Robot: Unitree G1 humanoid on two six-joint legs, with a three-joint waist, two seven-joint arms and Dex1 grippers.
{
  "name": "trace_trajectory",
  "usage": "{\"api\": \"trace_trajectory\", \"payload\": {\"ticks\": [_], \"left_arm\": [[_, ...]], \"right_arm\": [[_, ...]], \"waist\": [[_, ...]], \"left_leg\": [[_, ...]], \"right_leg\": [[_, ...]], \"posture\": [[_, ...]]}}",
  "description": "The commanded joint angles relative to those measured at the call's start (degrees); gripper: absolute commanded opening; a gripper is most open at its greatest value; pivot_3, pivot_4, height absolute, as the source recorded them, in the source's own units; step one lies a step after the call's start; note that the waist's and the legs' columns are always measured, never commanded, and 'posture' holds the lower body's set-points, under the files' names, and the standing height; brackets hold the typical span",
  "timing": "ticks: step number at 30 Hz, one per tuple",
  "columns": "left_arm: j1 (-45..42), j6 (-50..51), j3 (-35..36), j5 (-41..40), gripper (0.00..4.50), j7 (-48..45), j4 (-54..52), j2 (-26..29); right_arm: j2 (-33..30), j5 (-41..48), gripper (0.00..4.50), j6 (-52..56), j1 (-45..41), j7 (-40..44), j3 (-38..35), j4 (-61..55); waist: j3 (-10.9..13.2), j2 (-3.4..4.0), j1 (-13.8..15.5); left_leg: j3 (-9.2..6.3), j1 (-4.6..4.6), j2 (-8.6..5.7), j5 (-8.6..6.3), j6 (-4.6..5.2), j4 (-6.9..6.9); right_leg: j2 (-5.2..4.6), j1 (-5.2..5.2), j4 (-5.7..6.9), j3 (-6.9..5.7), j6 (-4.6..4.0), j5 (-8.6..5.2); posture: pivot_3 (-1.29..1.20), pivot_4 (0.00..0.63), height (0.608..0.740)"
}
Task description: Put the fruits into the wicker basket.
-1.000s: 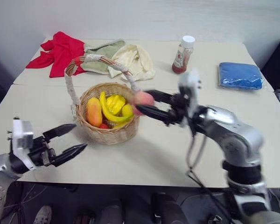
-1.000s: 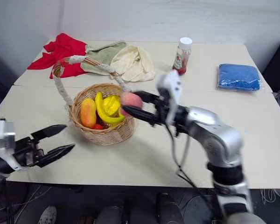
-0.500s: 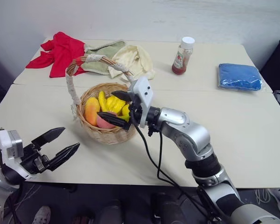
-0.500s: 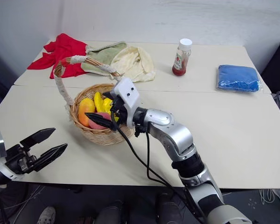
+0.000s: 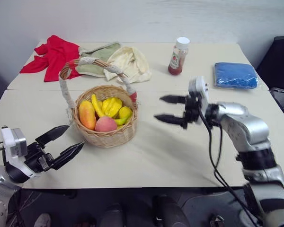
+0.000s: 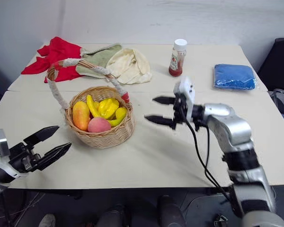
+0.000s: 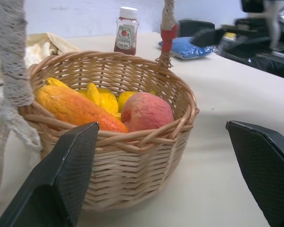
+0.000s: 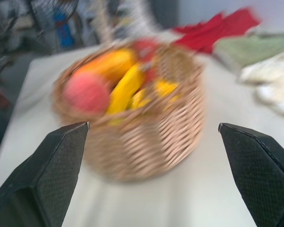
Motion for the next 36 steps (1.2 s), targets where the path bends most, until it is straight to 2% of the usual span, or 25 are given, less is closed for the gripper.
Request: {"api": "trace_trajectory", "payload": {"ticks": [1, 2, 5, 11, 16, 17, 21, 24, 28, 30, 33, 36], "left_arm": [[0.9, -0.7, 2.1, -0.6, 4.50, -0.9, -0.8, 1.3], [1.0, -0.6, 2.5, -0.7, 4.50, -1.1, -0.8, 1.6], [1.1, -0.7, 3.0, -0.9, 4.50, -0.7, -1.0, 1.8], [1.9, -1.2, 3.4, -1.0, 4.50, 0.4, -2.7, 0.9], [1.1, -0.8, 1.8, -1.0, 4.50, 1.1, -3.1, 0.7], [0.3, -0.7, 1.0, -0.9, 4.50, 1.1, -2.8, 0.7], [-4.0, -0.2, -3.0, -0.1, 4.50, 0.4, -0.6, 1.5], [-8.0, -0.1, -6.9, 0.8, 4.50, -0.6, 1.7, 1.7], [-12.1, 0.1, -11.8, 1.5, 4.50, -2.2, 4.3, 1.4], [-14.7, 0.0, -14.2, 2.0, 4.50, -3.7, 6.9, 1.4], [-19.7, -0.8, -17.6, 3.4, 4.50, -6.4, 11.8, 1.1], [-24.6, -2.1, -20.8, 5.2, 4.50, -8.7, 16.4, -0.2]], "right_arm": [[5.0, -3.6, 4.49, -6.3, -5.8, 3.3, 2.8, 7.4], [6.3, -4.2, 4.49, -7.3, -7.0, 4.4, 3.5, 9.2], [8.6, -6.3, 3.91, -9.5, -9.5, 8.7, 5.5, 13.5], [9.8, -7.2, 1.95, -11.0, -11.1, 12.3, 4.9, 16.2], [7.9, -8.2, 0.26, -13.6, -8.9, 13.4, 3.9, 14.0], [7.3, -7.8, 0.12, -14.2, -7.7, 13.5, 3.2, 12.4], [4.2, -3.3, 0.12, -11.1, -1.3, 11.7, -1.3, -0.1], [1.2, 1.1, 0.12, -5.8, 5.4, 6.9, -6.4, -12.7], [-2.2, 3.4, 0.12, -2.3, 16.2, -5.7, -17.7, -27.5], [-5.5, 6.4, 0.12, 1.4, 22.7, -9.4, -25.2, -33.8], [-9.5, 6.8, 0.12, 2.5, 31.6, -12.6, -34.0, -38.1], [-9.2, 4.8, 0.12, 0.3, 37.2, -18.0, -41.3, -36.2]], "waist": [[0.0, 0.01, 0.1], [0.0, 0.01, 0.0], [0.0, 0.01, 0.2], [0.0, 0.01, 0.4], [0.0, 0.02, 0.2], [0.0, 0.02, 0.2], [0.0, 0.02, 0.8], [0.0, 0.03, 1.4], [0.0, 0.03, 2.0], [0.0, 0.04, 2.2], [0.0, 0.04, 2.8], [0.0, 0.04, 3.0]], "left_leg": [[0.03, -0.08, 0.01, 0.03, -0.03, 0.01], [0.04, -0.11, 0.01, 0.06, -0.08, 0.04], [0.05, -0.16, 0.00, 0.04, -0.05, 0.09], [-0.02, -0.23, -0.13, 0.01, 0.06, 0.20], [-0.09, -0.22, -0.06, 0.03, -0.02, 0.01], [-0.09, -0.22, -0.06, 0.03, -0.02, -0.01], [-0.10, -0.24, -0.08, 0.03, -0.02, 0.03], [-0.09, -0.27, -0.10, 0.03, -0.01, 0.07], [-0.10, -0.26, -0.09, 0.02, -0.04, 0.03], [-0.08, -0.26, -0.11, 0.02, -0.04, 0.04], [-0.06, -0.24, -0.15, 0.00, 0.04, 0.05], [0.01, -0.13, -0.14, -0.01, 0.12, 0.09]], "right_leg": [[-0.01, -0.09, 0.05, 0.01, 0.00, 0.00], [0.00, -0.12, 0.20, 0.02, 0.00, 0.00], [-0.09, -0.11, 0.23, -0.01, 0.00, 0.00], [-0.31, -0.03, 0.15, -0.10, 0.02, 0.01], [-0.24, -0.12, -0.09, -0.16, 0.02, 0.01], [-0.23, -0.12, -0.08, -0.17, 0.02, 0.01], [-0.24, -0.08, -0.12, -0.20, 0.02, 0.01], [-0.26, -0.07, -0.13, -0.19, 0.03, 0.01], [-0.22, -0.07, -0.17, -0.20, 0.04, 0.02], [-0.23, -0.06, -0.19, -0.20, 0.04, 0.02], [-0.22, 0.01, -0.23, -0.18, 0.05, 0.03], [-0.12, 0.07, -0.19, -0.13, 0.09, 0.05]], "posture": [[0.00, 0.150, 0.740], [0.00, 0.150, 0.740], [0.00, 0.150, 0.740], [0.00, 0.150, 0.740], [0.00, 0.150, 0.740], [0.00, 0.150, 0.740], [0.00, 0.150, 0.740], [0.00, 0.150, 0.740], [0.00, 0.150, 0.740], [0.00, 0.150, 0.740], [0.00, 0.150, 0.740], [0.00, 0.150, 0.740]]}}
